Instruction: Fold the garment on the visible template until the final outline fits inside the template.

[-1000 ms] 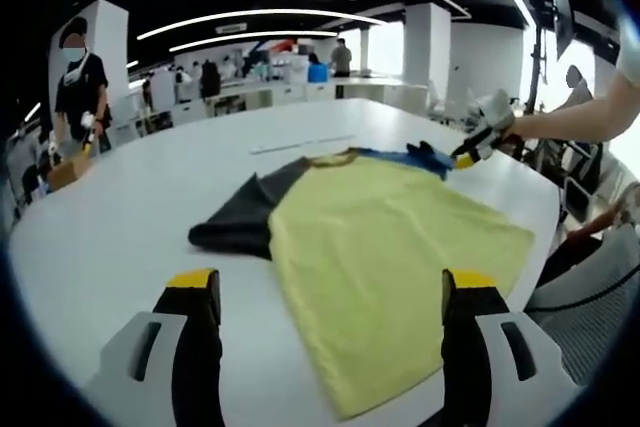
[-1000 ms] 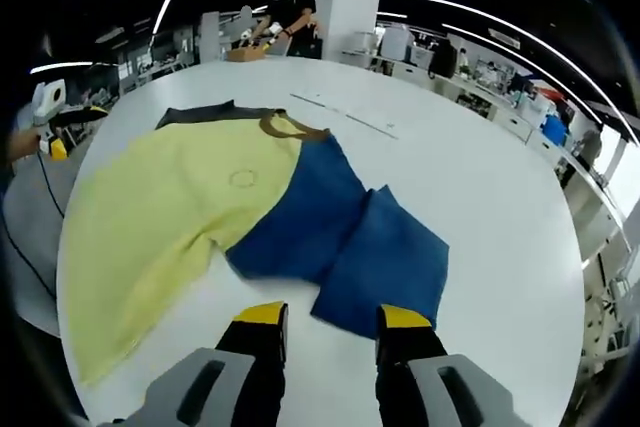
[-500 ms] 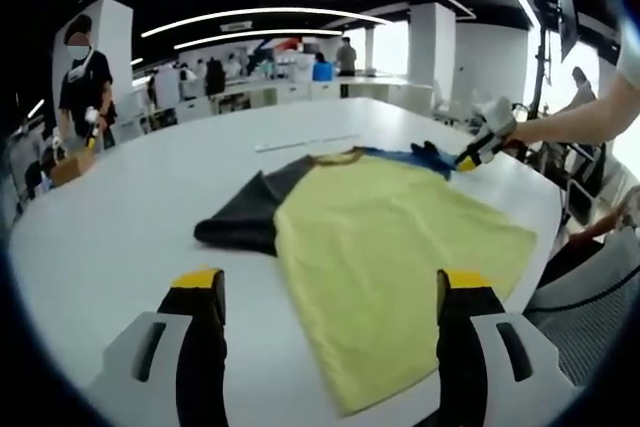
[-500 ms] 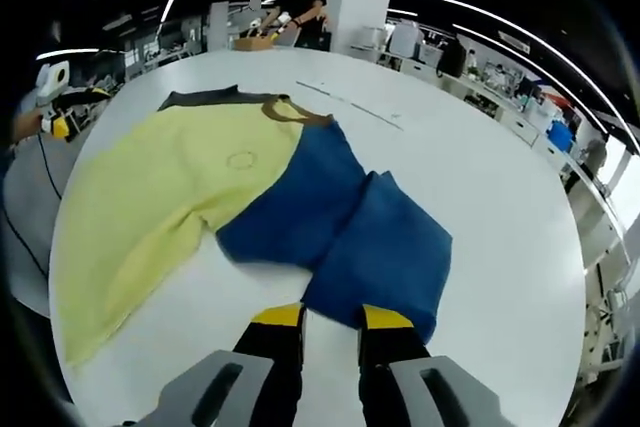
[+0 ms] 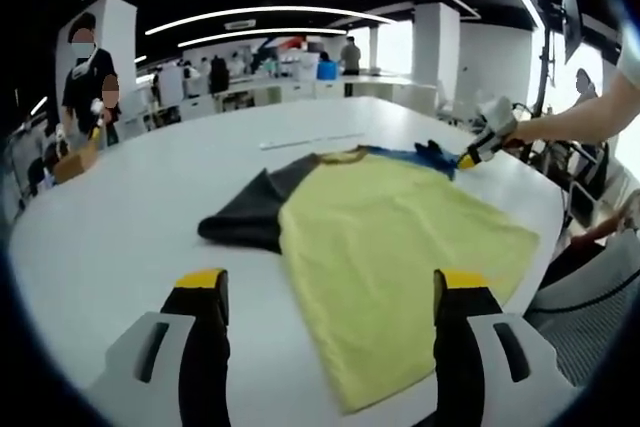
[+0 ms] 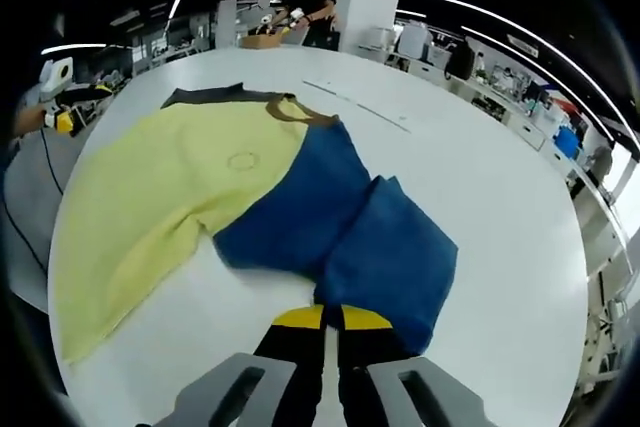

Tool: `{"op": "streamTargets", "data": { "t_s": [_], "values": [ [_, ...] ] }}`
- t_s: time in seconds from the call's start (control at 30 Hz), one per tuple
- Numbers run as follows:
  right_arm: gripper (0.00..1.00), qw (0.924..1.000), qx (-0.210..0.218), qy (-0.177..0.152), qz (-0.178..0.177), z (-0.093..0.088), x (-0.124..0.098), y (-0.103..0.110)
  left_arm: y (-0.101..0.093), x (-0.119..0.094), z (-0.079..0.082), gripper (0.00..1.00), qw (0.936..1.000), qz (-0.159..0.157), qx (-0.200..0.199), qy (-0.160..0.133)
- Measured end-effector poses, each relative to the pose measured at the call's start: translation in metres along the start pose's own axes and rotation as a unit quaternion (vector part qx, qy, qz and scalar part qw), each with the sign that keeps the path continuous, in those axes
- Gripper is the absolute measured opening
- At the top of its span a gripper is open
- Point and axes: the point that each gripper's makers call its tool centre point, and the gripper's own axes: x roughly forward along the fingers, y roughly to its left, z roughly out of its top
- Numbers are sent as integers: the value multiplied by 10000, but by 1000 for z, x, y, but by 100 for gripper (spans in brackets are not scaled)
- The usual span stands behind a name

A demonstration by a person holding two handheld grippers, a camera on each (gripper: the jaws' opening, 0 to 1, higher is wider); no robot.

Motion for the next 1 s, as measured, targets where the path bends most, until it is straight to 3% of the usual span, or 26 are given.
{"op": "streamTargets", "data": {
  "t_s": [0.2, 0.33, 0.6, 1.0],
  "values": [
    [0, 9999, 155, -50, 27, 2, -2, 2, 2, -1, 0, 80, 10000, 44, -6, -16],
    [0, 9971, 570, -500, -4, 19, -13, 3, 3, -2, 3, 80, 10000, 61, 11, -63],
    [0, 9914, 1047, -785, -90, 31, -34, -4, 1, -2, 5, 81, 9999, 32, 34, -109],
    [0, 9820, 1411, -1088, -626, 33, -76, -30, -3, 0, 5, 81, 9999, -49, 109, -123]
  ]
}}
